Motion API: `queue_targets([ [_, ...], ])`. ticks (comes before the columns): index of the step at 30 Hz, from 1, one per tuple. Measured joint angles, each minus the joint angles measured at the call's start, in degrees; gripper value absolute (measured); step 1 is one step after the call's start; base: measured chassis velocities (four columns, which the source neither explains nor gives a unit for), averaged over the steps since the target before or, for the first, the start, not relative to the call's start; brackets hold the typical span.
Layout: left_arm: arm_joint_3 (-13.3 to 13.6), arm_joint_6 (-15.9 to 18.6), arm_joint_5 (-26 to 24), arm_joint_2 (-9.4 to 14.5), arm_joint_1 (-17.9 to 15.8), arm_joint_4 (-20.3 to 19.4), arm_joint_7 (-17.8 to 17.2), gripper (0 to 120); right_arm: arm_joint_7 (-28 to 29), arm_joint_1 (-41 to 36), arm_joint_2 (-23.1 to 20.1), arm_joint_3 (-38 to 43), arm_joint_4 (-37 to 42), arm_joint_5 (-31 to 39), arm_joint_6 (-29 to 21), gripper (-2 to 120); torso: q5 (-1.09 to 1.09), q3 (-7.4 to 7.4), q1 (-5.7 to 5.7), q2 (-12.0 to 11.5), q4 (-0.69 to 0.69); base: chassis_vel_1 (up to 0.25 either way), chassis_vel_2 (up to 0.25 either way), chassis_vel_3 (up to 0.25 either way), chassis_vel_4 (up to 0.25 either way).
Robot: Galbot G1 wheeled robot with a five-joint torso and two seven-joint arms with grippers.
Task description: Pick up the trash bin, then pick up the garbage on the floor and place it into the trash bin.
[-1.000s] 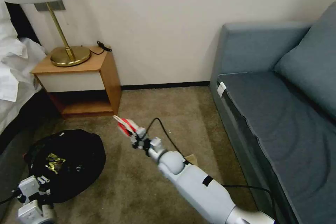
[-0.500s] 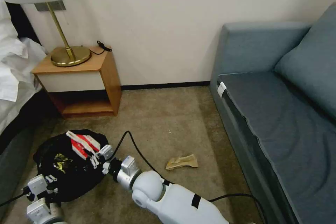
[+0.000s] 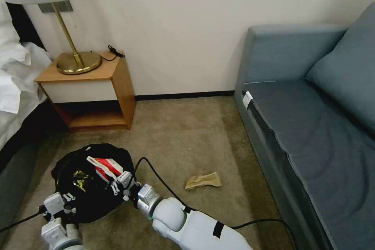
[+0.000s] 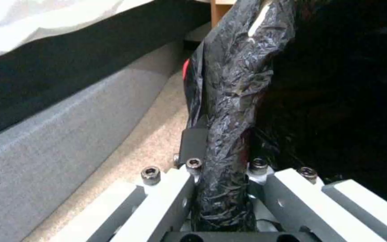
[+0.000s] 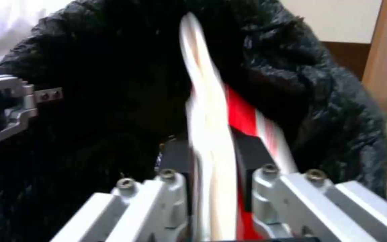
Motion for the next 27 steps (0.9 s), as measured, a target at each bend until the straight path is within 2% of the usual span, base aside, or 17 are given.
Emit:
queue_targets([
  [3, 0.10, 0.03, 0.00, 0.02, -0.05, 0.17, 0.02, 3, 0.08, 0.34, 0.16, 0.01, -0.10, 0.00, 0.02, 31, 0.00, 0.00, 0.00, 0.00, 0.00, 0.000, 0.000, 0.000, 0.000],
  [7, 0.30, 0.00, 0.17, -0.08, -0.05, 0.88, 0.05, 3, 0.18, 0.55, 0.61, 0.24, -0.63, -0.13, 0.55, 49, 0.00, 0.00, 0.00, 0.00, 0.00, 0.000, 0.000, 0.000, 0.000],
  [8, 0.30, 0.00, 0.17, -0.08, -0.05, 0.88, 0.05, 3, 0.18, 0.55, 0.61, 0.24, -0.63, -0.13, 0.55, 49, 0.00, 0.00, 0.00, 0.00, 0.00, 0.000, 0.000, 0.000, 0.000],
  [11, -0.03, -0.43, 0.23, 0.05, -0.03, 1.58, 0.05, 3, 0.22, 0.25, 0.45, 1.48, 0.05, -0.73, 0.86, 64, 0.00, 0.00, 0.00, 0.00, 0.00, 0.000, 0.000, 0.000, 0.000],
  [12, -0.03, -0.43, 0.23, 0.05, -0.03, 1.58, 0.05, 3, 0.22, 0.25, 0.45, 1.48, 0.05, -0.73, 0.86, 64, 0.00, 0.00, 0.00, 0.00, 0.00, 0.000, 0.000, 0.000, 0.000],
  [15, -1.07, -1.20, 0.06, 0.76, 0.01, 2.43, 0.05, 3, -1.87, 0.22, -2.43, 3.99, 3.48, -2.35, -4.01, 79, 0.01, 0.00, 0.00, 0.00, 0.01, 0.000, 0.000, 0.000, 0.000],
  [16, -1.07, -1.20, 0.06, 0.76, 0.01, 2.43, 0.05, 3, -1.87, 0.22, -2.43, 3.99, 3.48, -2.35, -4.01, 79, 0.01, 0.00, 0.00, 0.00, 0.01, 0.000, 0.000, 0.000, 0.000],
  [20, -1.81, -2.09, -0.27, 1.17, 0.54, 2.84, 0.05, 3, -5.31, 0.24, -7.51, 7.65, 4.77, -7.70, -6.17, 96, 0.02, 0.00, 0.00, 0.00, 0.00, 0.000, 0.000, 0.000, 0.000],
  [22, -1.91, -2.27, -0.27, 1.18, 0.68, 2.84, 0.05, 3, -6.08, -0.19, -9.12, 8.90, 5.12, -9.31, -7.22, 98, 0.02, 0.00, 0.00, 0.00, 0.00, 0.000, 0.000, 0.000, 0.000],
  [25, -1.95, -2.41, -0.24, 1.15, 0.92, 2.81, 0.06, 3, -11.43, -2.17, -12.85, 13.32, 7.05, -15.49, -15.22, 100, 0.02, 0.00, 0.00, 0.00, 0.00, 0.000, 0.000, 0.000, 0.000],
  [26, -1.95, -2.41, -0.24, 1.15, 0.92, 2.81, 0.06, 3, -11.43, -2.17, -12.85, 13.32, 7.05, -15.49, -15.22, 100, 0.02, 0.00, 0.00, 0.00, 0.00, 0.000, 0.000, 0.000, 0.000],
  [27, -1.94, -2.43, -0.18, 1.12, 0.93, 2.78, 0.06, 3, -14.78, -3.01, -14.14, 15.52, 7.50, -18.87, -17.82, 100, 0.02, 0.00, 0.00, 0.00, 0.00, 0.000, 0.000, 0.000, 0.000],
])
